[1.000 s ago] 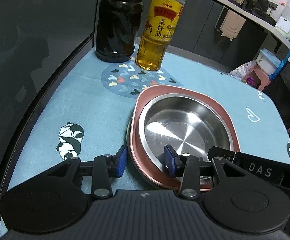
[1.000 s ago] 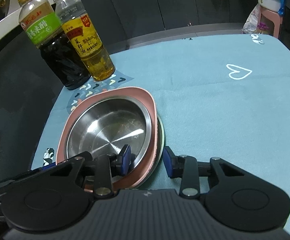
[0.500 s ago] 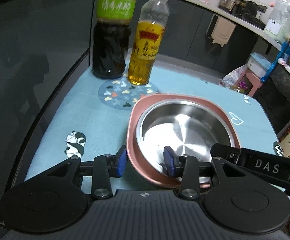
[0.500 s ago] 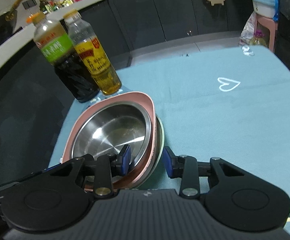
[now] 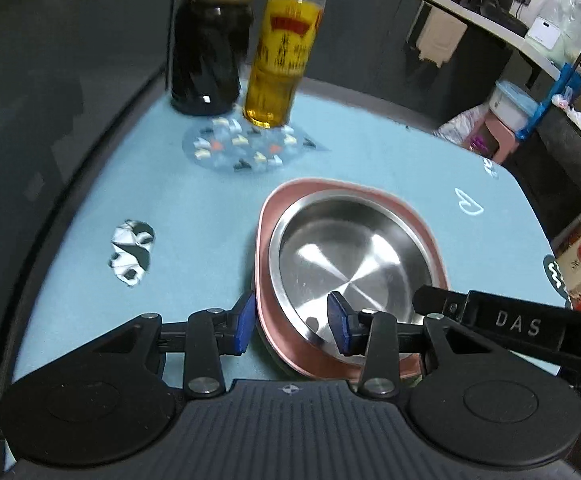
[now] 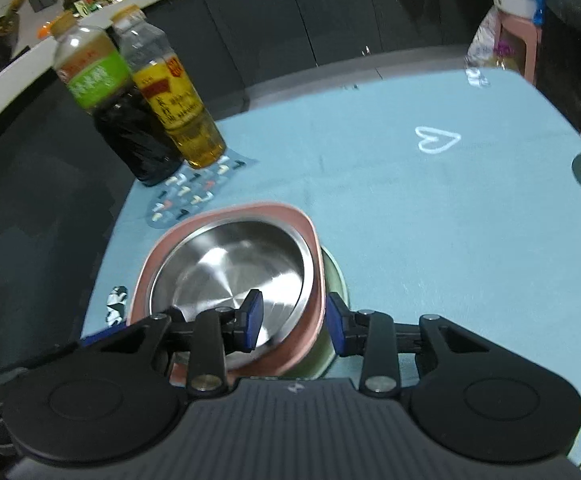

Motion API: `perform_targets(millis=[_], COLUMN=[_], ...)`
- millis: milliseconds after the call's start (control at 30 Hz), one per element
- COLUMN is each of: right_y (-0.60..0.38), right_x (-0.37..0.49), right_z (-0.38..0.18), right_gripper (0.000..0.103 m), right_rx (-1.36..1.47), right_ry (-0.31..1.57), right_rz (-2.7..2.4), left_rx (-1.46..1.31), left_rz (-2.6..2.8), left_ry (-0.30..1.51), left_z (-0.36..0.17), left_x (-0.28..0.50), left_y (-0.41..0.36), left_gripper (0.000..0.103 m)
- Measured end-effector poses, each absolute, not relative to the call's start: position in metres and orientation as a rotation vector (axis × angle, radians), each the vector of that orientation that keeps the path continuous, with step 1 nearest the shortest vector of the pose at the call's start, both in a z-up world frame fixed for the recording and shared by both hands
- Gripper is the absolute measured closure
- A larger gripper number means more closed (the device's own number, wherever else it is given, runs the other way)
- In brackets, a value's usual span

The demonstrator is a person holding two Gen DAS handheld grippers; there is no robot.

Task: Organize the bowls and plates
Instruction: 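Close both tools on the stacked dishes' rims and lift the stack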

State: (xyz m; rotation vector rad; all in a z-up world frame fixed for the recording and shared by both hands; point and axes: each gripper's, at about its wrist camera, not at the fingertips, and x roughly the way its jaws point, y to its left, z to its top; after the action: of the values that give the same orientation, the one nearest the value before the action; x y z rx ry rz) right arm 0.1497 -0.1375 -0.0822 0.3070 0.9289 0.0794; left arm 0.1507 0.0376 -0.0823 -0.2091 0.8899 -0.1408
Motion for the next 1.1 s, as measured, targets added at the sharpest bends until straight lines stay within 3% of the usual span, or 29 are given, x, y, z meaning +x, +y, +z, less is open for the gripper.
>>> perform_targets(millis=[200,367,433,667,800,1100], right_y=[-0.138,-0.146,-0.15,-0.149,-0.14,-0.143], right_x=[0.152,0.148,0.15,0.162,0.16,0.143], right_z=[-0.088,-0.085,-0.088,-0.105,-0.101,-0.071], right_gripper=[0.068,0.05,0.048,0.048,0.065,0.065], right_rx=[0.297,0.281,0.306,0.366,0.294,0.3], right_ry=[0.935,0.931,0.939,1.005,0.975,0.882], right_rz=[0.082,0.085,0.079,0.117,0.1,0.127], left_rx=[-0.218,-0.278,-0.298,-0.253,-0.199,-0.174], left_rz=[-0.151,-0.14,-0.136,-0.154,-0.129,-0.129], left_ry=[0.906,0.938,0.957,0.942,0.915,0.804], left_z=[-0.086,-0.089,-0.094,-0.097,-0.091,-0.051], left_x=[0.153,0.154,0.159,0.163,0.155,0.133], left_y=[0.043,0.054,0.056,0.045,0.034,0.035], left_gripper=[0.067,0.063,0.063,0.061,0.062,0.063])
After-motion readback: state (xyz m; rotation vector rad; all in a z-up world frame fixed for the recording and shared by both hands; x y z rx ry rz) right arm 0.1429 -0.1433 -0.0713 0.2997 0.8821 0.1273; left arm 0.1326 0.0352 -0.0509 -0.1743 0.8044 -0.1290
